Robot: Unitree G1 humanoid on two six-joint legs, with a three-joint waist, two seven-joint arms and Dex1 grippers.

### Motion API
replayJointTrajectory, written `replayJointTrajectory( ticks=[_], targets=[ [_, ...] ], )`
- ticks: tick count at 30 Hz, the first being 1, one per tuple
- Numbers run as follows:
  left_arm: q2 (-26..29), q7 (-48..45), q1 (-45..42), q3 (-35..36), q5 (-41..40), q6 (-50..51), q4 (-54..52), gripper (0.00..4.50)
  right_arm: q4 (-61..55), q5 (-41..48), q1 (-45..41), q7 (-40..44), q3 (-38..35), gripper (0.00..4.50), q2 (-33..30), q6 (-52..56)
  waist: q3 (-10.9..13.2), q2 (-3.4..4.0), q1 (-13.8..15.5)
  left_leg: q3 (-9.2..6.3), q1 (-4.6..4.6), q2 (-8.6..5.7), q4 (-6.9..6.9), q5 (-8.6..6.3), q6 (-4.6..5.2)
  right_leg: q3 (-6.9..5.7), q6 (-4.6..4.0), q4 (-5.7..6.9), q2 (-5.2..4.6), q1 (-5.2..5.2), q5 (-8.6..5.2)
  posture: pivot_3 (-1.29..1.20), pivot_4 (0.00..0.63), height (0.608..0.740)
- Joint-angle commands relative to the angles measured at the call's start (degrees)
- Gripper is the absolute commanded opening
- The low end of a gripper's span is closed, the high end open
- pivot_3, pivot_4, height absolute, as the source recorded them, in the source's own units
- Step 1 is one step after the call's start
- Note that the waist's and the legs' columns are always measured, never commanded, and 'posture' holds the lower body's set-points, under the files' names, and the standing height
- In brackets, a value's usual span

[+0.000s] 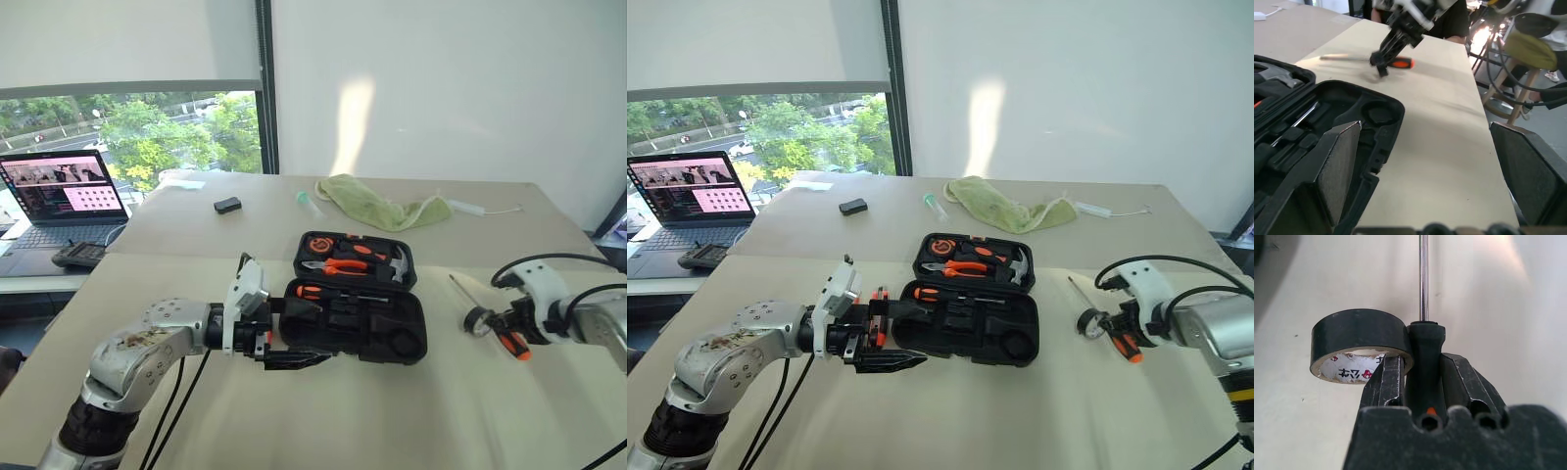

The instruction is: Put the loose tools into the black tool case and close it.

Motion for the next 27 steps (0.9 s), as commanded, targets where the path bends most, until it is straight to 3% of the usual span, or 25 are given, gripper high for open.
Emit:
replayJointTrajectory(
  ticks=[1,7,9,15,21,25,27],
  targets=[
    [-0.56,0.45,-2.14,-0.39,0.67,-1.41,0.38,4.5,-5.98,0.78,2.87,1.59,-1.88,0.78,-0.5,1.43,0.0,-0.01,-0.03,-0.01,0.01,0.01,0.0,-0.01,0.01,-0.02,0.0,0.0,0.02,0.02,0.0,0.0,0.15,0.74],
    [-0.75,-0.74,-3.72,-1.45,1.93,-2.88,2.85,4.5,-5.68,-3.46,4.5,2.61,5.15,0.77,3.0,-2.42,0.01,-0.01,-0.07,-0.03,0.04,0.0,0.01,-0.01,0.01,-0.02,0.0,0.01,0.03,0.05,0.0,0.0,0.15,0.74],
    [-0.68,-0.98,-3.94,-1.51,2.13,-3.13,3.29,4.5,-4.78,-4.44,4.14,2.97,6.04,1.78,3.96,-2.85,0.02,-0.04,-0.14,-0.02,0.06,0.0,0.01,0.0,0.0,-0.02,0.0,0.01,0.04,0.07,0.0,0.0,0.15,0.74],
    [-0.24,-0.21,-4.13,-1.06,1.8,-2.69,2.68,4.5,-11.49,-2.56,6.27,6.44,3.01,3.7,0.48,0.61,0.09,0.02,0.15,-0.04,0.01,0.01,0.0,0.01,-0.02,-0.04,0.0,0.01,0.06,0.01,0.0,0.0,0.15,0.74],
    [-0.1,0.94,-3.92,-0.91,1.04,-1.84,1.5,4.5,-16.58,-2.26,12.87,9.95,0.4,3.7,-5.06,0.54,0.1,0.02,0.28,-0.06,0.0,0.0,0.01,-0.02,0.01,-0.06,0.0,-0.05,-0.01,0.05,-0.01,0.0,0.15,0.74],
    [0.1,1.25,-3.81,-0.73,1.11,-2.03,1.63,4.5,-15.09,-3.75,13.83,9.02,0.23,3.7,-4.27,-0.24,0.1,0.02,0.1,-0.06,0.03,0.01,0.01,-0.02,0.02,-0.04,0.0,-0.03,-0.02,0.05,-0.01,0.0,0.15,0.74],
    [0.17,1.33,-3.65,-0.72,1.12,-2.12,1.56,4.5,-13.39,-5.42,13.44,8.28,1.8,3.31,-3.46,-1.69,0.1,0.02,0.06,-0.06,0.03,0.01,0.01,-0.02,0.01,-0.04,0.0,-0.02,-0.01,0.05,-0.01,0.0,0.15,0.74]
  ],
)
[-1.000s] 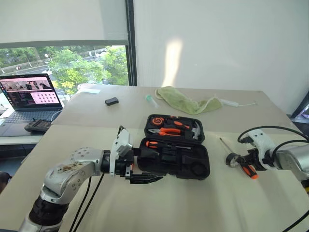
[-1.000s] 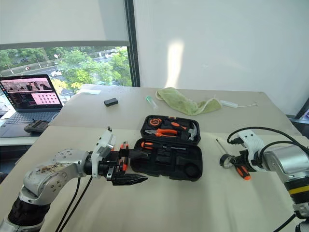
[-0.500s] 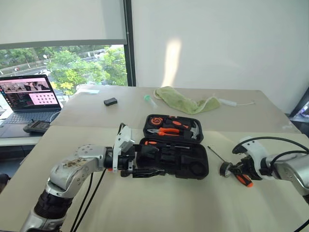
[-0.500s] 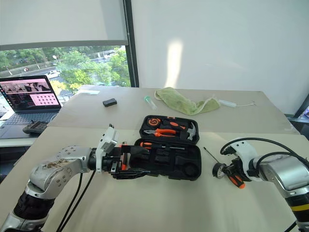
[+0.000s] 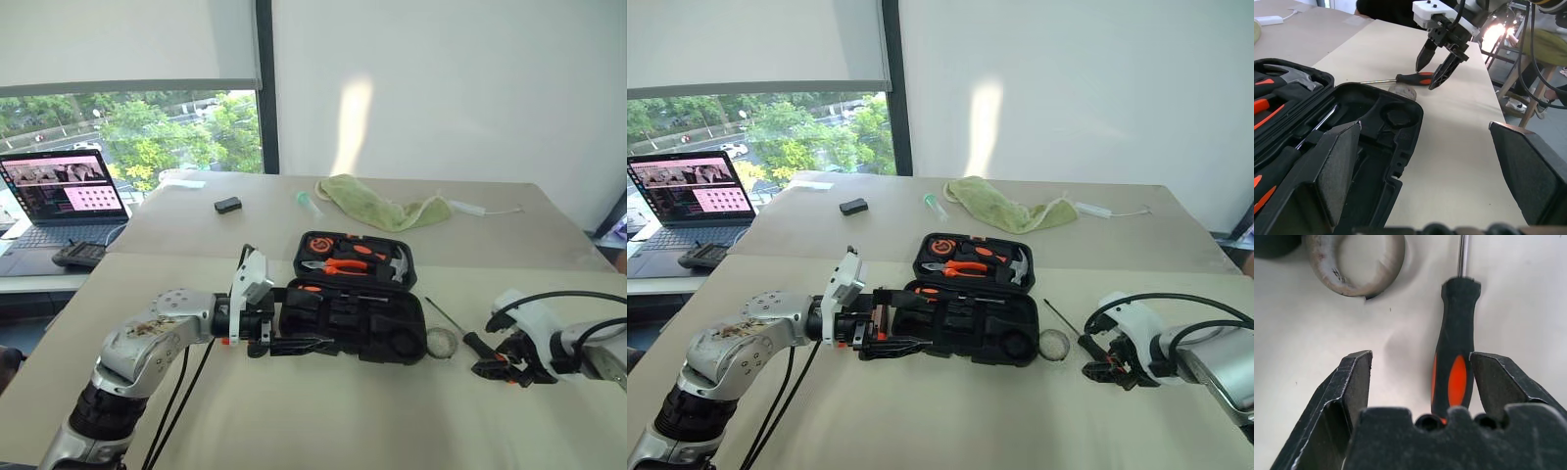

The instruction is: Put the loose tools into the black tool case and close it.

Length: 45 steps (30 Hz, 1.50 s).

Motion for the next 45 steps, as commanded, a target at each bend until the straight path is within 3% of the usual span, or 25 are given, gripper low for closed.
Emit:
replayJointTrajectory(
  ticks=[1,7,8,13,18,21,24,28,30,36,45],
  targets=[
    [0.55,0.3,-0.26,1.25,-0.58,-0.08,-1.85,4.5,2.94,-3.34,-1.15,-1.8,1.2,3.1,1.55,-2.7,0.0,0.0,-0.02,0.0,0.0,0.0,0.0,0.01,-0.01,0.0,0.0,0.01,0.0,0.0,0.0,0.0,0.15,0.74],
    [1.11,0.5,0.16,1.63,-0.38,-0.43,-1.69,4.5,3.74,-7.13,-2.96,-1.8,3.85,1.11,1.46,-5.15,0.03,0.04,-0.02,0.02,-0.02,-0.01,-0.01,0.03,-0.06,0.01,0.0,0.02,0.03,-0.05,0.0,0.0,0.15,0.74],
    [1.11,0.57,0.2,1.66,-0.42,-0.42,-1.7,4.5,3.6,-7.2,-2.88,-1.57,3.83,0.96,1.33,-5.14,0.03,0.04,0.01,0.01,-0.02,-0.01,-0.01,0.04,-0.06,0.0,0.0,0.02,0.03,-0.04,0.0,0.0,0.15,0.74],
    [0.85,1.6,0.75,1.66,-0.32,-0.49,-2.06,4.5,2.29,-7.56,-2.84,-1.0,2.49,0.96,0.93,-5.33,0.03,0.04,-0.07,0.01,-0.02,-0.01,-0.01,0.03,-0.06,0.0,0.0,0.0,0.02,-0.04,0.0,0.0,0.15,0.74],
    [-1.97,7.84,3.84,5.79,3.69,-7.6,-0.98,4.5,-3.92,-1.77,-13.43,1.11,-2.28,0.96,3.31,-2.9,0.25,0.31,-0.36,0.03,-0.02,0.0,-0.01,0.03,-0.05,0.08,0.01,0.01,0.03,-0.09,0.0,0.0,0.15,0.74],
    [0.8,2.5,7.07,7.9,1.04,-7.56,-0.82,4.5,-5.59,-1.22,-21.8,2.85,3.08,0.96,5.4,-2.98,0.34,0.39,-0.69,0.04,0.02,0.04,-0.08,0.06,-0.12,0.19,0.0,0.03,0.08,-0.16,0.01,0.0,0.15,0.74],
    [3.11,-0.25,10.59,13.4,-4.83,-5.21,-0.83,4.5,-3.1,-5.24,-32.45,6.63,15.92,0.96,10.53,-6.35,0.44,0.2,-1.15,0.02,0.15,0.09,-0.4,0.19,-0.33,0.07,-0.16,0.04,0.16,-0.2,-0.04,0.0,0.15,0.74],
    [7.15,-3.13,15.58,18.1,-6.17,-5.17,-0.79,4.5,8.95,-16.12,-43.64,14.07,33.25,0.96,17.88,-16.88,0.49,0.19,-1.33,0.06,-0.06,0.04,-0.64,0.38,-0.65,0.07,-0.28,0.14,0.12,-0.64,-0.03,0.0,0.15,0.74],
    [8.18,-3.21,17.02,19.56,-6.37,-5.23,-0.83,4.5,15.16,-20.15,-46.77,17.39,38.54,0.96,20.67,-21.76,0.51,0.22,-1.21,0.05,-0.22,0.0,-0.64,0.51,-0.84,0.0,-0.31,0.15,0.11,-0.74,-0.01,0.0,0.15,0.74],
    [8.48,-1.6,19.41,20.5,-6.5,-5.02,-3.38,4.5,25.22,-27.1,-48.28,24.4,43.79,0.96,23.43,-30.01,0.51,0.21,-0.29,0.04,-0.45,-0.03,-0.61,0.51,-0.83,-0.12,-0.29,0.1,0.09,-0.75,0.0,0.0,0.15,0.74],
    [8.54,0.75,20.82,19.96,-6.57,-4.93,-5.71,4.5,27.86,-32.85,-46.25,31.03,42.91,0.96,22.3,-34.62,0.52,0.17,-0.08,0.02,-0.39,-0.03,-0.62,0.51,-0.85,-0.16,-0.26,0.08,0.07,-0.69,0.02,0.0,0.15,0.74]
  ],
)
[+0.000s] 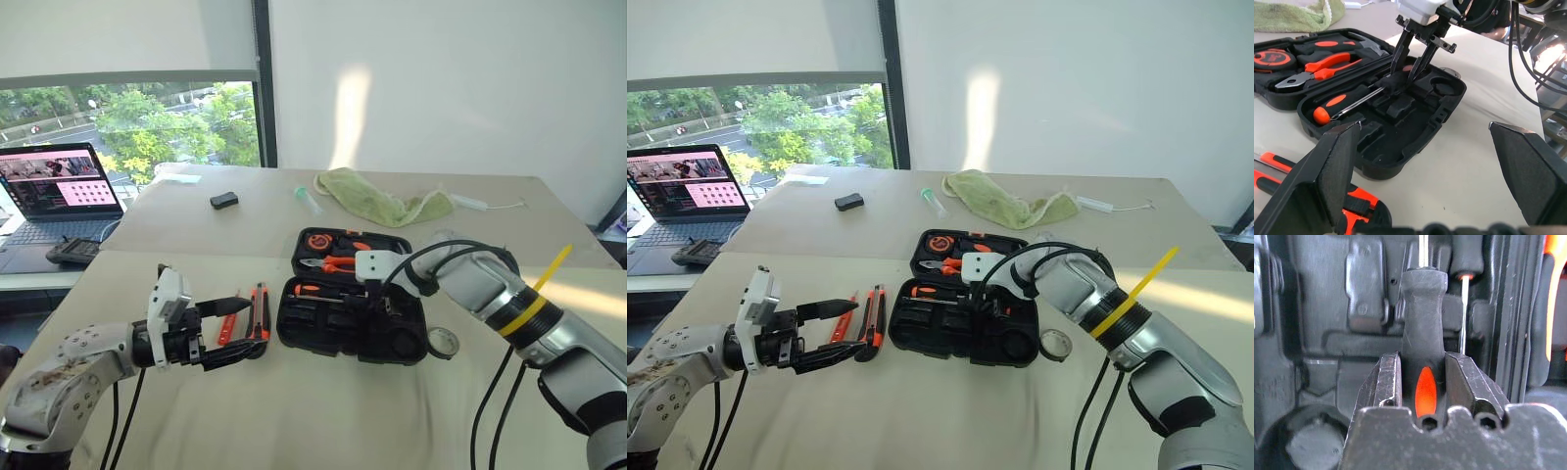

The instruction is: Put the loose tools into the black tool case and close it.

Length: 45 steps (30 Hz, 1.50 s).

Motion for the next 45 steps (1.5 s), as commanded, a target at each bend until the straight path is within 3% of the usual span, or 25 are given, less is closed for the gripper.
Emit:
replayJointTrajectory(
  ticks=[1,21,30,45],
  targets=[
    [0.41,0.95,-0.68,0.38,-0.66,0.01,-2.29,4.5,0.92,-2.88,1.98,2.99,-0.26,0.96,-1.9,-0.6,0.0,0.0,0.07,0.0,0.0,0.0,0.0,0.0,0.0,0.0,0.0,-0.01,0.0,0.0,0.0,0.0,0.15,0.74],
    [0.72,-1.78,-1.81,-1.61,-1.19,-1.3,-2.64,4.5,-5.3,-2.11,5.86,7.7,-10.57,0.96,-5.2,7.21,0.0,0.0,0.52,-0.02,0.01,-0.04,0.02,0.0,0.0,-0.03,0.0,-0.02,-0.01,0.06,0.0,0.0,0.15,0.74],
    [0.29,-3.61,-0.74,-1.85,0.61,-3.78,-0.96,4.5,-4.53,-5.26,6.47,9.79,-8.95,0.96,-7.2,1.07,0.0,0.0,-0.23,0.0,0.05,0.01,0.0,0.05,-0.09,0.01,0.0,-0.02,0.05,-0.02,0.0,0.0,0.15,0.74],
    [0.72,-4.15,3.69,-0.08,1.55,-6.2,-1.68,4.5,8.81,-12.61,3.1,10.51,-6.64,0.96,0.68,-11.29,0.0,0.0,-0.86,0.01,0.31,0.09,-0.06,0.13,-0.22,0.07,-0.12,0.1,0.11,0.07,0.04,0.0,0.15,0.74]
  ],
)
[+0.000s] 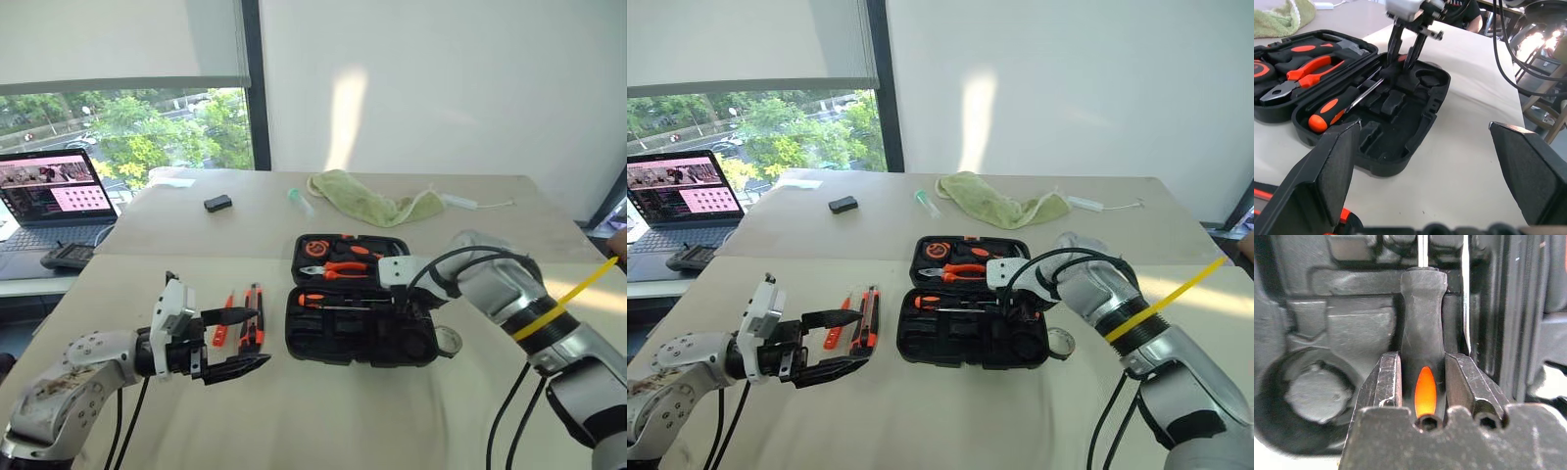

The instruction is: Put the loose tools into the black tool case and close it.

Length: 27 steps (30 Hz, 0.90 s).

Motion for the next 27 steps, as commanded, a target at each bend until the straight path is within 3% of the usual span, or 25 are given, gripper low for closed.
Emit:
replayJointTrajectory(
  ticks=[1,4,5,7,11,15,19,24,27],
  targets=[
    [0.45,-0.02,0.82,1.66,0.16,-1.78,-1.86,4.5,2.53,-1.94,-1.02,1.1,0.5,0.96,0.96,-3.96,0.0,0.0,-0.1,0.0,0.01,0.0,0.0,0.0,0.0,0.0,0.0,0.0,0.0,0.01,0.0,0.0,0.15,0.74],
    [0.45,0.07,1.22,1.78,0.26,-2.01,-1.95,4.5,4.15,-2.5,-1.05,2.05,0.5,0.96,1.56,-7.32,0.0,0.0,-0.28,0.0,0.06,0.0,0.01,0.0,0.0,0.02,-0.01,0.01,-0.01,0.05,0.01,0.0,0.15,0.74],
    [0.43,0.19,1.22,1.78,0.27,-2.02,-1.98,4.5,4.3,-2.53,-0.99,1.75,-0.05,1.97,1.65,-8.19,0.0,0.0,-0.32,0.0,0.07,0.0,0.01,0.0,0.0,0.02,-0.01,0.02,-0.01,0.05,0.01,0.0,0.15,0.74],
    [0.44,0.4,1.35,1.95,0.21,-2.0,-2.17,4.5,2.74,-1.07,-0.62,0.92,-2.74,2.4,1.9,-8.2,0.0,0.0,-0.15,0.0,0.06,0.0,0.0,0.0,0.0,0.01,-0.01,0.04,-0.02,0.04,0.0,0.0,0.15,0.74],
    [0.35,1.22,1.63,2.38,0.25,-1.99,-2.72,4.5,-8.13,8.02,2.24,3.18,-12.34,2.4,0.49,-1.35,0.01,0.02,-0.16,0.0,-0.07,0.01,-0.02,0.0,-0.01,0.03,-0.02,0.04,-0.04,-0.09,0.0,0.0,0.15,0.74],
    [0.02,2.23,1.29,2.35,0.17,-1.87,-2.93,4.5,-18.1,15.13,9.68,-2.34,-23.33,1.33,0.41,6.33,0.01,0.02,-0.12,-0.02,-0.06,0.05,-0.11,0.02,-0.06,0.01,-0.05,0.03,-0.04,-0.11,-0.01,0.0,0.15,0.74],
    [-0.32,3.08,-0.1,1.44,0.36,-1.77,-2.38,4.5,-28.88,18.01,19.62,-15.56,-33.04,0.06,5.57,14.5,0.01,0.01,0.64,-0.05,-0.04,0.03,-0.12,-0.02,-0.01,-0.03,-0.05,0.01,-0.18,-0.05,-0.02,0.0,0.15,0.74],
    [-0.99,4.05,-1.93,0.38,0.47,-1.52,-1.46,4.5,-35.01,9.94,30.77,-38.6,-32.22,0.06,16.71,16.71,-0.01,-0.01,0.65,-0.03,0.05,0.02,-0.15,0.04,-0.11,0.0,-0.17,0.09,-0.18,-0.06,0.06,0.0,0.15,0.74],
    [-1.0,3.85,-2.57,0.16,0.55,-1.38,-0.93,4.5,-35.05,5.3,34.15,-46.79,-28.43,0.06,20.32,16.55,0.0,0.01,0.57,0.02,0.02,-0.02,-0.15,0.12,-0.23,0.06,-0.2,0.27,-0.13,-0.2,0.04,0.0,0.15,0.74]
  ],
)
